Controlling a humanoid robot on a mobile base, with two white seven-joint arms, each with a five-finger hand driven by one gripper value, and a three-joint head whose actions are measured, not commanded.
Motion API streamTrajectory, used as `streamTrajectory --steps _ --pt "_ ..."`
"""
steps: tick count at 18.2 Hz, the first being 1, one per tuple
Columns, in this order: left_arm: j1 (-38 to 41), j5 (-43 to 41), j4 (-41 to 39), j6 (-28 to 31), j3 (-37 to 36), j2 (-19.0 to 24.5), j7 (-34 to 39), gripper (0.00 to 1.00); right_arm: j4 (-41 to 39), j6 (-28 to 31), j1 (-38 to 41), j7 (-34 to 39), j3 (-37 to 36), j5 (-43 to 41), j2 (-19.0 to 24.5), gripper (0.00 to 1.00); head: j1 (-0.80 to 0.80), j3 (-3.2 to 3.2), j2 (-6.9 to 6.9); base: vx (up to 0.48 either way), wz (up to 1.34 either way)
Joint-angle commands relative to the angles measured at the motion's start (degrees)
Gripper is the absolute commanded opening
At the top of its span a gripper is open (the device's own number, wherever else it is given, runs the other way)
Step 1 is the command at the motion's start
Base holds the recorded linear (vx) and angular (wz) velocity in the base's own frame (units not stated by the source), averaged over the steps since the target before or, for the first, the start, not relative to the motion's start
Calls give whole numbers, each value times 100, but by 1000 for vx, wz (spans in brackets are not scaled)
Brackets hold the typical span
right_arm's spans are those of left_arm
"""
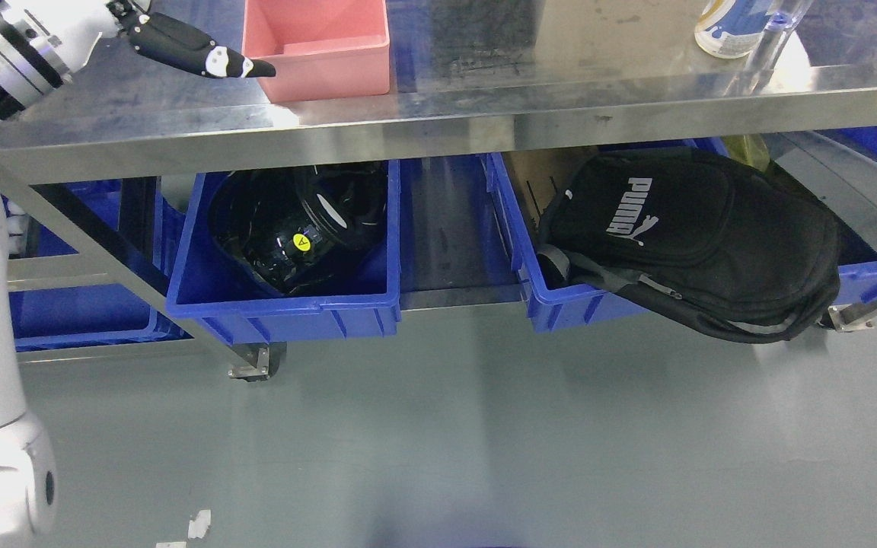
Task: Place storage box into left shelf container
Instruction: 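Raise the left hand up toward the pink box on the tabletop, then grasp the pink storage box's near edge with the left hand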
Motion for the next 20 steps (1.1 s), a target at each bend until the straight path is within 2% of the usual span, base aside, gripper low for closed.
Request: streamTrajectory --steps 1,9,20 --pt "-394 -444 769 -10 -1055 57 -181 94 -100 -4 -26 2 -9 -123 -100 100 0 0 0 0 0" --pt "-596 -1015 1340 -10 -1292 -375 -303 96 -100 -12 -18 2 0 -123 -100 100 0 0 0 0 0" --pt "-947 -1094 1332 96 -1292 -262 -672 93 -100 -4 -18 2 0 -123 -100 100 0 0 0 0 0"
